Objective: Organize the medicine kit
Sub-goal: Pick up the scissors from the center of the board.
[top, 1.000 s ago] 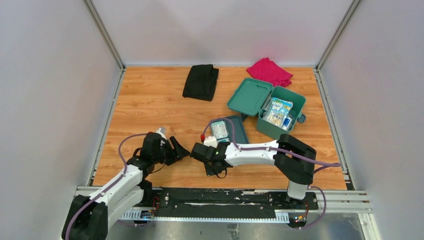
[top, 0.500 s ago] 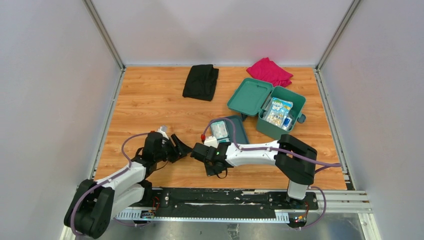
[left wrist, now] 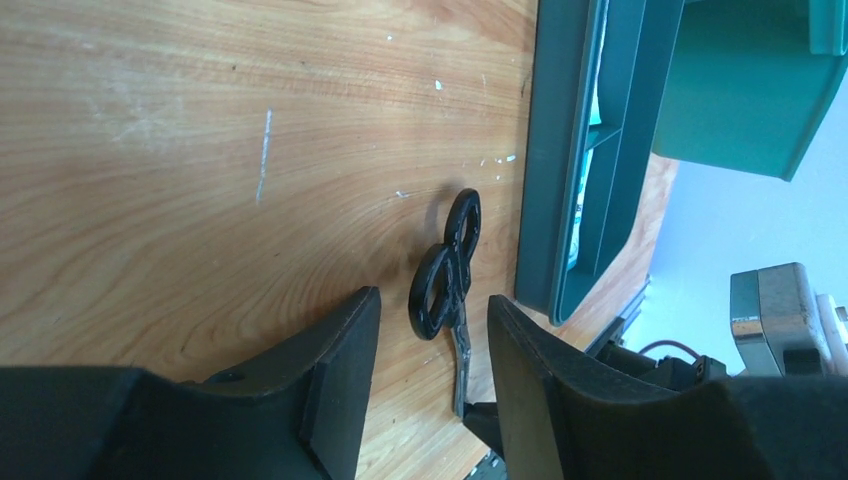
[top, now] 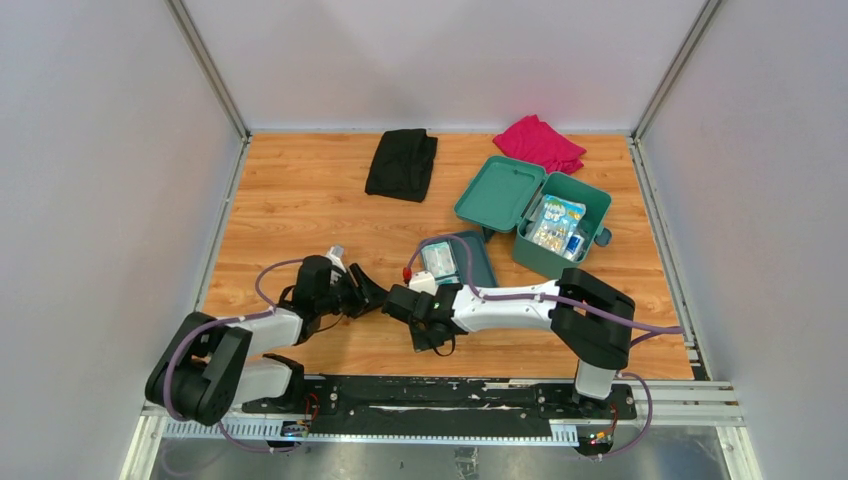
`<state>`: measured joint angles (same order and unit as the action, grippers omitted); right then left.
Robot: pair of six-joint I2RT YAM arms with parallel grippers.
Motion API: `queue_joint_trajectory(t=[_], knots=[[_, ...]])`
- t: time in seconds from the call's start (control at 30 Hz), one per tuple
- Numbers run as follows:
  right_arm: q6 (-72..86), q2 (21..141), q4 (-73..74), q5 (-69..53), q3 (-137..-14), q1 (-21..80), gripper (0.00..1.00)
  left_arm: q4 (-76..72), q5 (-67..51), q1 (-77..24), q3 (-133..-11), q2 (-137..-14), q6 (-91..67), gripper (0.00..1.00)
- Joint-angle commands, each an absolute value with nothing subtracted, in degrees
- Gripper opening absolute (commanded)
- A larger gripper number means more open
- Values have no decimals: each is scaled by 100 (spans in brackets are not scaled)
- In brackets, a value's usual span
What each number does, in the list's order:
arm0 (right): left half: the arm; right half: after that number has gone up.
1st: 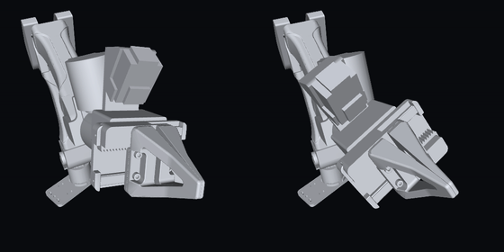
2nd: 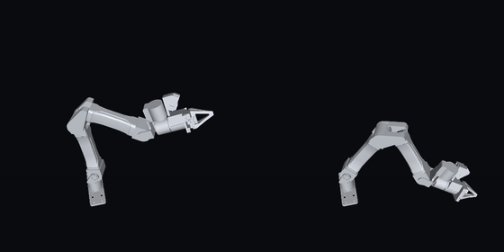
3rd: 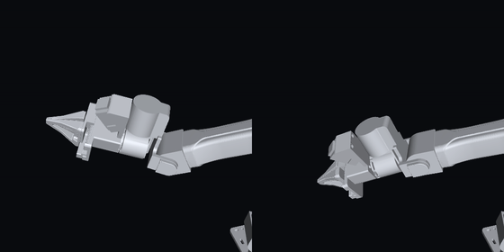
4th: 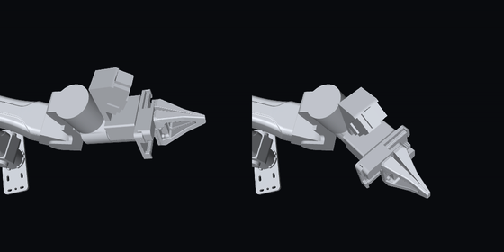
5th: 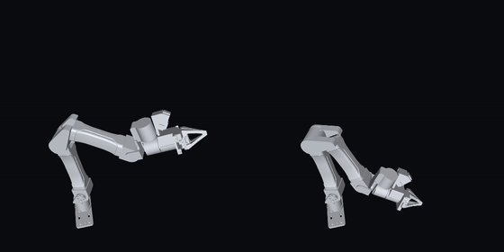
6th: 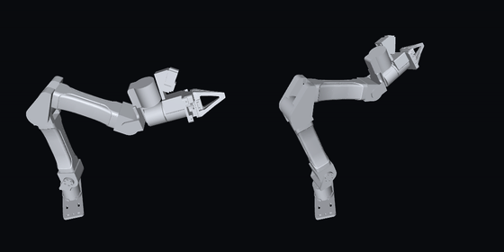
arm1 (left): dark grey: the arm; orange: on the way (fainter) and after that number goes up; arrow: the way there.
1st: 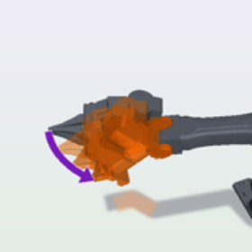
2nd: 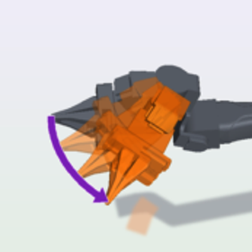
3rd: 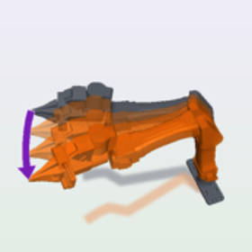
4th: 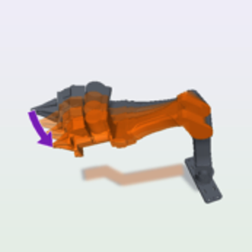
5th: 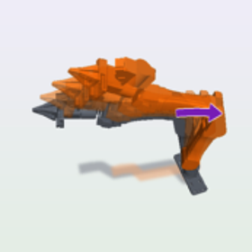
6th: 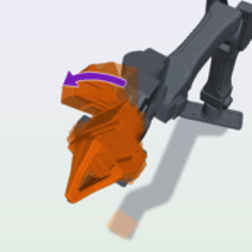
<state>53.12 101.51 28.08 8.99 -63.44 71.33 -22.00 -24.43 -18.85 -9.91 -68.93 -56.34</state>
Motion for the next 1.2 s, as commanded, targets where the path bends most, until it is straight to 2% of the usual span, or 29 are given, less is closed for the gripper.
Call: queue_joint_trajectory(t=[0.0, 0.33, 0.53, 0.63, 0.7, 0.83, 0.9, 1.0, 1.17], knots=[[5265, 10226, 3032, 1090, -6315, 7014, 0, -2222, -2530, -1916, -968, -7443, -5491, 47], [5221, 10260, 3041, 1075, -6346, 6976, 0, -2355, -2558, -1942, -978, -7500, -5502, 25], [5101, 9954, 3059, 1329, -6354, 6979, 0, -2355, -2631, -1942, -1007, -7384, -5494, 0], [4603, 9450, 3057, 1696, -6427, 7025, 1, -2352, -2723, -1941, -1014, -7181, -5493, 0], [4298, 9046, 3052, 1945, -6429, 7046, 10, -2347, -2848, -1942, -1029, -6952, -5485, 0], [3754, 8310, 2777, 2217, -6299, 7040, 47, -2347, -3179, -1942, -1046, -6287, -5527, 0], [3391, 8185, 2499, 2097, -6269, 7032, 58, -2344, -3327, -1942, -1044, -5967, -5642, 0], [2837, 8192, 2009, 1577, -6300, 7036, 66, -2338, -3549, -1959, -1075, -5533, -5834, 0], [2522, 8468, 1625, 1242, -6422, 7031, 67, -2341, -3753, -1977, -1129, -5038, -6112, 0]])
